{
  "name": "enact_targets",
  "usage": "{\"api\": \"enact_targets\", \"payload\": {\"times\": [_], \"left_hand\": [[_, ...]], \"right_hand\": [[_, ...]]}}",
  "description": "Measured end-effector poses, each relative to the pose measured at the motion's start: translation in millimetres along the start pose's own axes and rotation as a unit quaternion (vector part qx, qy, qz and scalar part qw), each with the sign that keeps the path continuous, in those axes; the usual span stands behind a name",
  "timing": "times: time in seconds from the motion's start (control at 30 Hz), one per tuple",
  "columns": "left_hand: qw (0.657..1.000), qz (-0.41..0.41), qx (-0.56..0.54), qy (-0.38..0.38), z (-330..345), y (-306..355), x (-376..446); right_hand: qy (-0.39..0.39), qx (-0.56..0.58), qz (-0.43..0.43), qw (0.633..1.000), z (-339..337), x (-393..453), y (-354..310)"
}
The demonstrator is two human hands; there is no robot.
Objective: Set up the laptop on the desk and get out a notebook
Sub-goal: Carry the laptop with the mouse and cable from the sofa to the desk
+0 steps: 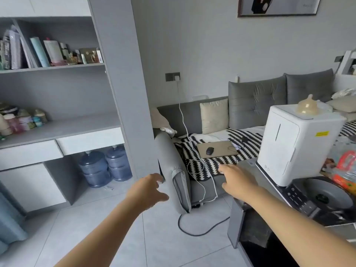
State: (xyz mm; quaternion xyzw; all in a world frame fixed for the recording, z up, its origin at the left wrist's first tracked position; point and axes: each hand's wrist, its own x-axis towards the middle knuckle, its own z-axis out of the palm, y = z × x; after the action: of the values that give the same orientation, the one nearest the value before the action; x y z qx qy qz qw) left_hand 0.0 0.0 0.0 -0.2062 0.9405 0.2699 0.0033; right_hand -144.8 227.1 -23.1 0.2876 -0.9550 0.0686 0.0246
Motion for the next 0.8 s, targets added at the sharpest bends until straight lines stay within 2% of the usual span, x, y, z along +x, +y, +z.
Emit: {"api": "enact_targets", "payload": {"times": [0.13,0.27,0.5,0.8], "left_hand": [[1.000,0.007,0.008,0.004,3.3,5.4,51.1],[1.000,0.008,0.004,0.017,4.2,17.4,122.7],[0.999,0.020,0.013,0.027,-1.9,52.1,235.8],[0.999,0.035,0.018,-0.021,11.0,73.0,349.4]], "right_hand": [[-0.014,0.003,0.021,1.000,16.7,40.3,19.2],[0.007,0.015,0.026,1.000,28.0,99.9,42.6],[0.023,0.000,0.025,0.999,17.2,195.7,83.5],[0.005,-0.001,0.043,0.999,32.3,286.8,121.3]]}}
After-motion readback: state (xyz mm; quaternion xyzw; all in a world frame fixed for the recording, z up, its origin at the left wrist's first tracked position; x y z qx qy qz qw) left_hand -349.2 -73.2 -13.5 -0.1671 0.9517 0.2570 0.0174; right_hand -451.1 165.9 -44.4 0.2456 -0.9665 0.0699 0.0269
